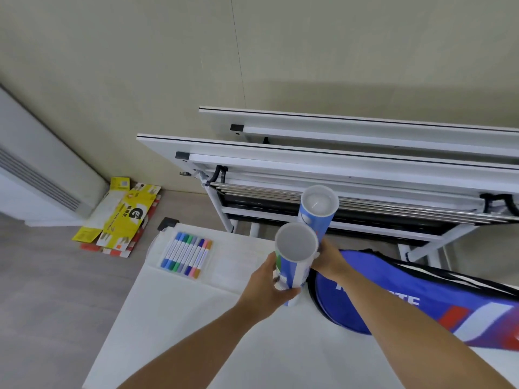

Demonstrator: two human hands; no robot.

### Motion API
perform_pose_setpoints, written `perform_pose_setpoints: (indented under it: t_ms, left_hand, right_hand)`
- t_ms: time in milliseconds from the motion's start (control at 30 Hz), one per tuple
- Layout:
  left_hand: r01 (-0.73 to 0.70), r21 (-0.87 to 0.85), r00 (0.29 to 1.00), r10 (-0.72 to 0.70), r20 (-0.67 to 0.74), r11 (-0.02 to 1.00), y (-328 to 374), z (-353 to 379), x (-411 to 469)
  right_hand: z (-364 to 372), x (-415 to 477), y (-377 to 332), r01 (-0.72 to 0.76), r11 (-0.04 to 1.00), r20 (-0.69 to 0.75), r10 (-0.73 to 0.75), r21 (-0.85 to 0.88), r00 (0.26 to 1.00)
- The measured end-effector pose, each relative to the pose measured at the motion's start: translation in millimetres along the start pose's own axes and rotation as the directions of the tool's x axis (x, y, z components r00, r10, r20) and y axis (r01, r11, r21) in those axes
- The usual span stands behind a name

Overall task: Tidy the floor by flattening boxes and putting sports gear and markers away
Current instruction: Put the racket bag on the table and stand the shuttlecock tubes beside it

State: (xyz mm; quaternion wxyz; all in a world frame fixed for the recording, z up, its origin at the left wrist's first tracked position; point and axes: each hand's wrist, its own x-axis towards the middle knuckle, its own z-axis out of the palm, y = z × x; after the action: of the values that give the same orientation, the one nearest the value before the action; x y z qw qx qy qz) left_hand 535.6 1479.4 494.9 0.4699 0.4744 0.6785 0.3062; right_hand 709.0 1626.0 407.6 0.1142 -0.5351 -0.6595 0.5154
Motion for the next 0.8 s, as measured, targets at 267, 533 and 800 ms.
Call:
perform_pose_setpoints:
  t_ms: [267,533,800]
  left_hand:
    - [-0.015,0.031,1.000,0.014,0.021,0.999,12.4,14.3,1.6]
    - [-0.008,0.022,1.000,0.007,0.003,1.000,13.6,30.5,-1.5]
    - [-0.082,0.137,0.994,0.091,-0.062,0.987,5.9,33.5,-10.7]
  right_hand:
    - [-18.7,-15.5,19.4,-0.125,0.966,-0.012,0.125,-0.227,0.992]
    - [-40.9,-82.0,29.3,-0.317,0.886,-0.142,0.285,-0.338,0.948]
    - [-26.7,-120.1,38.9,-0.320,0.891,-0.141,0.289,-0.321,0.947]
